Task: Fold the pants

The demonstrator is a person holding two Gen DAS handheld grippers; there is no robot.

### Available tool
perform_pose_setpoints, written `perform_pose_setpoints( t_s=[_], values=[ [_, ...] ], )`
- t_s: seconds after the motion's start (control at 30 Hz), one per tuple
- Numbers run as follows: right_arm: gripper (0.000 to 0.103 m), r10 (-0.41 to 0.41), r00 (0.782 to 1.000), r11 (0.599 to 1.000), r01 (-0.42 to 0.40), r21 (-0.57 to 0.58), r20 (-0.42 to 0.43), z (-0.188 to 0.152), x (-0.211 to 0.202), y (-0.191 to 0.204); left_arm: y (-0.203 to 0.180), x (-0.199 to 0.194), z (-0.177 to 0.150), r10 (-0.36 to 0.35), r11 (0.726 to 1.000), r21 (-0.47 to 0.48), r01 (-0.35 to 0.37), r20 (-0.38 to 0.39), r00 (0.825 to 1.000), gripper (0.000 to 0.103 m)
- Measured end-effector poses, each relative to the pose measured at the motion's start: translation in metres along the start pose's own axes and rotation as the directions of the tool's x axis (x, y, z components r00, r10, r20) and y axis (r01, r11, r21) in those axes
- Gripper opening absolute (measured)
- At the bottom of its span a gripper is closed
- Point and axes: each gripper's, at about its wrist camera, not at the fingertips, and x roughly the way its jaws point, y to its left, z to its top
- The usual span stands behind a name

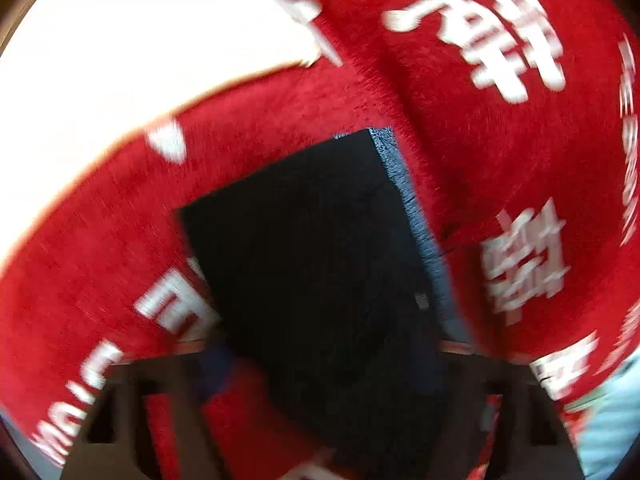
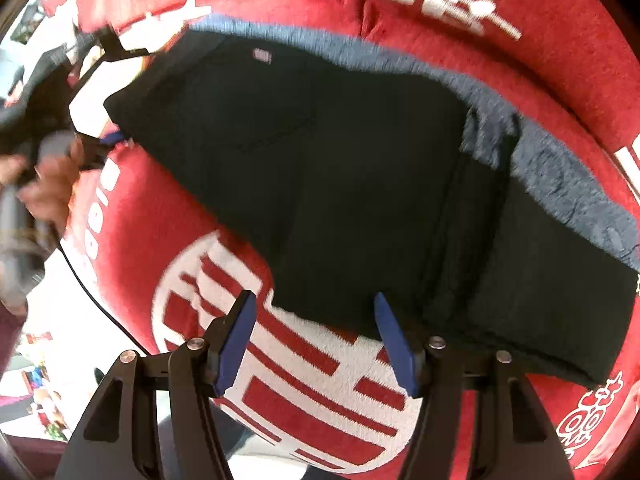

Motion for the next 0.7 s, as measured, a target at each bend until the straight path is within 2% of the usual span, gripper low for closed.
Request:
perform_pose_setpoints(
  t_s=[0.03,0.07,0.1,0.13,0.17,0.2,0.23,0.27,0.3,0.37,0.4,0.43,0.57,0.7],
  values=[
    [0.066,0.013,1.000,1.000,-0.014,0.015,0.020,0.007,-0.008,-0.004,-0.009,-0.002,-0.004,0.061,0.994,0.090,-0.063,0.024,0.998,0.037],
    [0.066,0.026,0.999,0.999,-0.027,0.028,0.034,0.013,-0.015,-0.008,-0.021,-0.005,-0.010,0.112,0.973,0.194,-0.122,0.062,0.992,0.036],
    [0.066,0.050,0.998,0.997,-0.052,0.048,0.046,0.023,-0.022,-0.013,-0.039,-0.009,-0.022,0.162,0.925,0.326,-0.197,0.131,0.978,0.035],
    [0.066,0.067,0.996,0.995,-0.070,0.063,0.052,0.032,-0.027,-0.017,-0.049,-0.010,-0.030,0.184,0.892,0.386,-0.236,0.169,0.968,0.035],
    [0.066,0.085,0.995,0.993,-0.089,0.079,0.059,0.041,-0.031,-0.020,-0.064,-0.012,-0.044,0.208,0.825,0.480,-0.300,0.236,0.949,0.035],
    [0.066,0.123,0.990,0.987,-0.129,0.098,0.070,0.055,-0.037,-0.024,-0.074,-0.013,-0.055,0.218,0.771,0.537,-0.343,0.284,0.934,0.035],
    [0.067,0.146,0.987,0.982,-0.153,0.106,0.074,0.066,-0.041,-0.023,-0.083,-0.012,-0.065,0.221,0.720,0.581,-0.378,0.325,0.920,0.035],
    [0.070,0.166,0.983,0.979,-0.174,0.110,0.077,0.078,-0.043,-0.023,-0.088,-0.012,-0.072,0.222,0.685,0.608,-0.401,0.351,0.910,0.035],
    [0.075,0.193,0.978,0.975,-0.201,0.099,0.077,0.099,-0.046,-0.018,-0.093,-0.011,-0.081,0.219,0.635,0.644,-0.427,0.381,0.899,0.035],
    [0.080,0.234,0.971,0.970,-0.237,0.060,0.056,0.131,-0.049,0.000,-0.102,-0.010,-0.092,0.215,0.576,0.678,-0.456,0.412,0.885,0.035],
    [0.080,0.255,0.966,0.966,-0.257,0.035,0.041,0.149,-0.049,0.010,-0.105,-0.009,-0.097,0.208,0.555,0.691,-0.464,0.425,0.881,0.035],
    [0.080,0.273,0.962,0.962,-0.274,0.013,0.024,0.163,-0.049,0.022,-0.106,-0.009,-0.098,0.206,0.547,0.695,-0.466,0.428,0.880,0.035],
    [0.082,0.338,0.937,0.935,-0.345,-0.078,-0.090,0.212,-0.037,0.077,-0.105,-0.009,-0.098,0.214,0.533,0.699,-0.477,0.435,0.875,0.035],
    [0.082,0.272,0.927,0.926,-0.325,-0.192,-0.261,0.234,0.004,0.136,-0.099,-0.014,-0.094,0.220,0.537,0.697,-0.475,0.428,0.877,0.035]
  ],
)
